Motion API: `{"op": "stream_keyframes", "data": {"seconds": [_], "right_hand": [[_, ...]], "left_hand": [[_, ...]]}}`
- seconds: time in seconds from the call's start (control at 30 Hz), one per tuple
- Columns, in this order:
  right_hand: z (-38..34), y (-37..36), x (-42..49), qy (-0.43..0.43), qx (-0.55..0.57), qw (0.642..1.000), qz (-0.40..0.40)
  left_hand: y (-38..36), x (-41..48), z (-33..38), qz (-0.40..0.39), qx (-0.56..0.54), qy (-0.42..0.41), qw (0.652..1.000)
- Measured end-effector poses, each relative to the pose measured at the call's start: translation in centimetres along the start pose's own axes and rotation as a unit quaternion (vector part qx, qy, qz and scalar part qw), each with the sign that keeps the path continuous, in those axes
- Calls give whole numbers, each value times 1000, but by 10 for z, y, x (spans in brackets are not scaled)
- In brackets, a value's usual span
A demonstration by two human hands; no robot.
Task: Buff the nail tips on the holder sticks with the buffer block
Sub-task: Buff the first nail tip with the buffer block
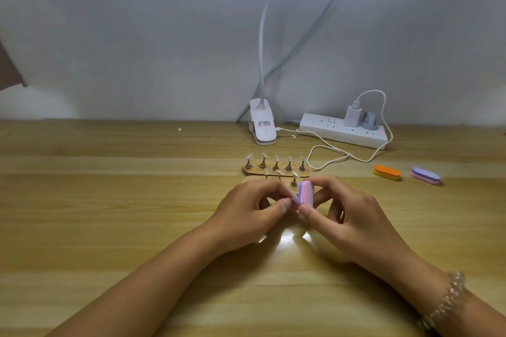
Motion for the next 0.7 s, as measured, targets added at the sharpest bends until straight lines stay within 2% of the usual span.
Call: {"op": "stream_keyframes", "data": {"seconds": [0.17, 0.3, 0.43, 0.53, 0.6, 0.7], "right_hand": [[-4, -1, -3, 14, -54, 998, 1], [4, 3, 2, -20, -58, 997, 42], [-6, -1, -3, 41, -108, 993, 13], [0, 3, 2, -10, -66, 997, 39], [3, 5, 3, -18, -75, 996, 51], [-4, -2, -3, 25, -104, 994, 9]], "left_hand": [[-1, 0, -2, -11, 21, -4, 1000], [-1, 0, -5, -15, 21, 0, 1000], [0, 0, -5, -26, 27, -6, 999], [0, 1, -5, -19, 20, -7, 1000], [0, 1, -5, -23, 15, -11, 1000], [0, 0, -5, -29, 10, -17, 999]]}}
Point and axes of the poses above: each hand's wrist, its own x-axis towards the middle knuckle, its own y-axis out of the back of the hand, z = x × y, the point moved 2 cm from there along x, towards the middle knuckle, and after that the axes turned 1 degree about y, right-handed, at the moved point
